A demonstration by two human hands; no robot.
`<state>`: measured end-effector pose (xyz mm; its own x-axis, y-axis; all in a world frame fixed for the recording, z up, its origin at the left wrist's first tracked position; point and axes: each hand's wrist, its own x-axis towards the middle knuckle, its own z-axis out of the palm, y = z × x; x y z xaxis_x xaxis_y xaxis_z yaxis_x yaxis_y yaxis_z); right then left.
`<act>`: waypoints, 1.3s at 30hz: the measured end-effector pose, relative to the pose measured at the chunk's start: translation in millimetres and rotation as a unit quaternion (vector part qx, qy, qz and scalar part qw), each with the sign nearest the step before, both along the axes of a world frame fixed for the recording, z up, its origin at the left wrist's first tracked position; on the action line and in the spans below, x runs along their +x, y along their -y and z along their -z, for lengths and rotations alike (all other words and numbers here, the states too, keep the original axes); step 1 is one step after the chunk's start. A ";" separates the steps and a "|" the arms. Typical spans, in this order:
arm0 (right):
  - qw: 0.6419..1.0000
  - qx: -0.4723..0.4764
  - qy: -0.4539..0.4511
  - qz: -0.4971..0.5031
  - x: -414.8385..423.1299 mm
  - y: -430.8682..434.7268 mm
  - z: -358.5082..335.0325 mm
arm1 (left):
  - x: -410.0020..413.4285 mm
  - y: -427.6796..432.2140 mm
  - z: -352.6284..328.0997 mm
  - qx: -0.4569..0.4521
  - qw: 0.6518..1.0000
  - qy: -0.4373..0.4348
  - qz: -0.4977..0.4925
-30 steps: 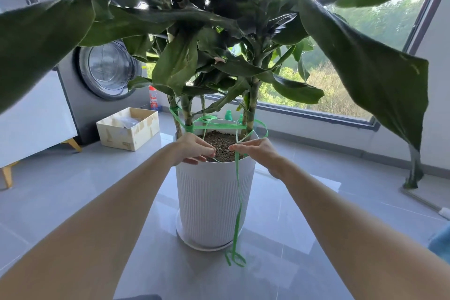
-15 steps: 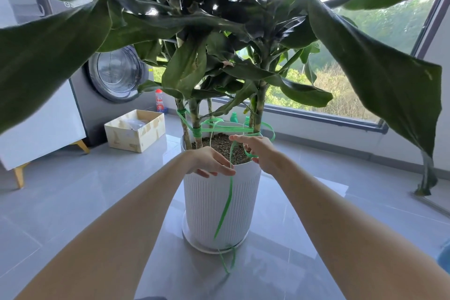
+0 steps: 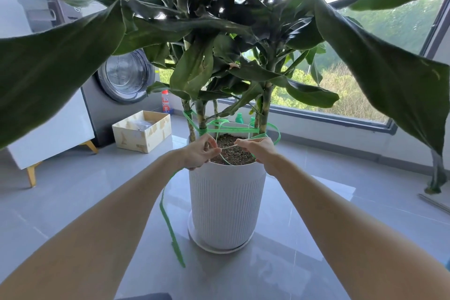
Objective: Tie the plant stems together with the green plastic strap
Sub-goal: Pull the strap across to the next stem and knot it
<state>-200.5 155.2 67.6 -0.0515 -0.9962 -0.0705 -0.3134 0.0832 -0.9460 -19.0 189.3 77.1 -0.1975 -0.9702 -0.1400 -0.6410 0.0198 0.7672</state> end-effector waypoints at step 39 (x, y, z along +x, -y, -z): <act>0.917 -0.233 -0.304 0.107 -15.3 10.9 19.7 | -5.3 13.4 27.1 -0.237 0.922 -0.108 -0.286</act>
